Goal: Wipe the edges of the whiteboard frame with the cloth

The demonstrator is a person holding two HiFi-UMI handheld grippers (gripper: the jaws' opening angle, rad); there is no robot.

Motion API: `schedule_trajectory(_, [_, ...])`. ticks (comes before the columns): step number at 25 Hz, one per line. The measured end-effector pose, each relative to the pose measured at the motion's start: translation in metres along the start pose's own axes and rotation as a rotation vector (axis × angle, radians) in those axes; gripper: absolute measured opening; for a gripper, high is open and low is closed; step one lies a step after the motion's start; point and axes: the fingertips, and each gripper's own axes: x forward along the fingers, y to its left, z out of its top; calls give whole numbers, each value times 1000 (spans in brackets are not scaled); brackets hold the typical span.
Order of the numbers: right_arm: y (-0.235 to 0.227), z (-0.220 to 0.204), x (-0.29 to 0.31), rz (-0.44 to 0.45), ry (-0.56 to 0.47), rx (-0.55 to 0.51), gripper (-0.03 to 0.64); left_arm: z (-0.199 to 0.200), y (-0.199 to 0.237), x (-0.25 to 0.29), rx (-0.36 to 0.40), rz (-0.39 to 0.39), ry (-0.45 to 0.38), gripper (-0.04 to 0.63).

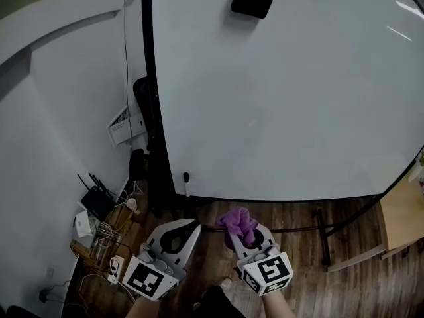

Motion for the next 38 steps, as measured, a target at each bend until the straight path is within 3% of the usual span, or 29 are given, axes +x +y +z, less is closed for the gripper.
schedule_trajectory(9, [23, -39, 51, 52, 68, 31, 77, -29, 23, -26, -33, 50, 66, 17])
schedule_trajectory(26, [54, -139, 145, 128, 233, 60, 77, -77, 59, -44, -71, 95, 116, 17])
schedule_trajectory(38, [66, -175, 206, 166, 279, 74, 78, -98, 79, -41, -80, 124, 130, 18])
